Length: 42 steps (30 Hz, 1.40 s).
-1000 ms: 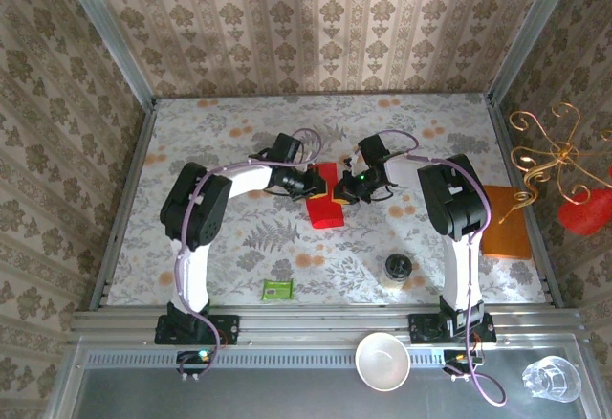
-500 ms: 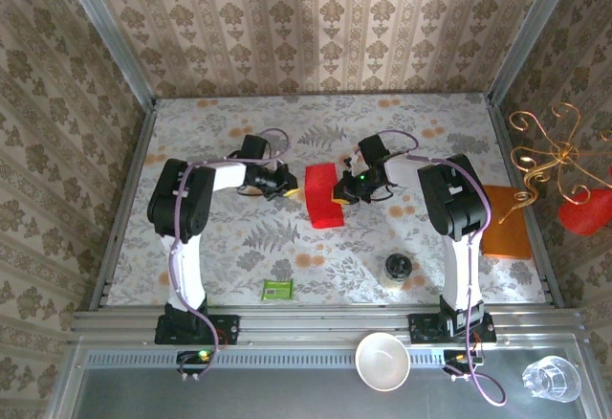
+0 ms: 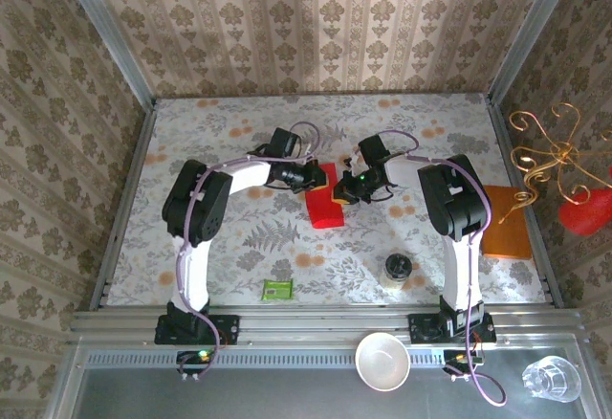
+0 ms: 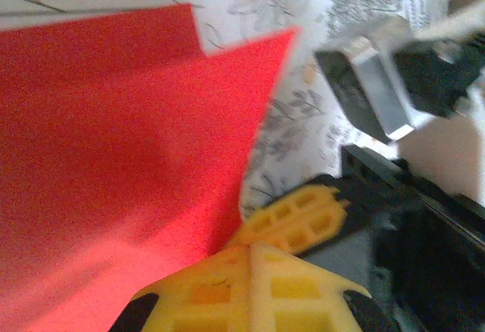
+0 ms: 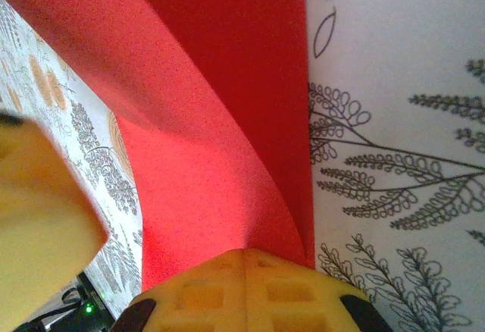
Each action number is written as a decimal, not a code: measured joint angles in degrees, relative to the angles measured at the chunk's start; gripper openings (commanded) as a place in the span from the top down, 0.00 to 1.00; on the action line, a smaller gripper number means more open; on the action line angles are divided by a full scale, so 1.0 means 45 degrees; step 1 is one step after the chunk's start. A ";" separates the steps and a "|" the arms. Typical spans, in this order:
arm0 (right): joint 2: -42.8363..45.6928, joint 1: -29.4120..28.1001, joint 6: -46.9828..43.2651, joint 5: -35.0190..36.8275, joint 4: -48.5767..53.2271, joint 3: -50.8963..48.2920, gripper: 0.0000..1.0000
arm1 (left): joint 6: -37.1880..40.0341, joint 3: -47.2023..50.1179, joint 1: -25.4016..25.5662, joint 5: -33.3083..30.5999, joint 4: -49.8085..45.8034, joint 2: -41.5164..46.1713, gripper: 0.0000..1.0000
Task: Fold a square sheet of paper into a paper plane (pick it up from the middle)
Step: First fold the square sheet of paper in half at the center of the table.
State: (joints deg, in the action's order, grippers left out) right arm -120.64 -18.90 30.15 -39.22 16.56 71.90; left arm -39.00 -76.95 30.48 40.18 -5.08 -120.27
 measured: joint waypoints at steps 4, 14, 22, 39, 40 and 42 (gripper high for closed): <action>0.0000 0.0000 0.0000 0.0000 0.0000 0.0000 0.95 | -0.0034 0.0000 -0.0733 0.0165 0.0039 -0.0758 0.95; 0.0000 0.0000 -0.0005 0.0000 -0.0019 -0.0005 0.95 | 0.0806 -0.0214 -0.2846 0.0685 -0.0991 -0.0797 0.95; 0.0034 0.0000 -0.0005 0.0000 -0.0146 -0.0087 0.95 | 0.0908 -0.0272 -0.2365 0.0136 -0.1297 0.0024 0.95; 0.0068 0.0000 -0.0005 0.0015 -0.0262 -0.0170 0.95 | 0.0408 -0.2905 -0.1744 0.0121 -0.1943 -0.2259 0.95; 0.0068 0.0000 -0.0005 0.0024 -0.0262 -0.0170 0.95 | 0.0466 -0.3167 -0.1919 0.0068 -0.2161 -0.2375 0.95; 0.0068 0.0000 -0.0005 0.0034 -0.0262 -0.0170 0.95 | 0.0631 -0.3633 -0.2317 -0.0141 -0.2550 -0.2545 0.95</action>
State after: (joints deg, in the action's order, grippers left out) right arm -120.33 -18.90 30.13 -39.07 15.38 71.13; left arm -36.16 -93.30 20.05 39.55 -16.56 -131.72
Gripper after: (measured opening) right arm 0.066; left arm 0.066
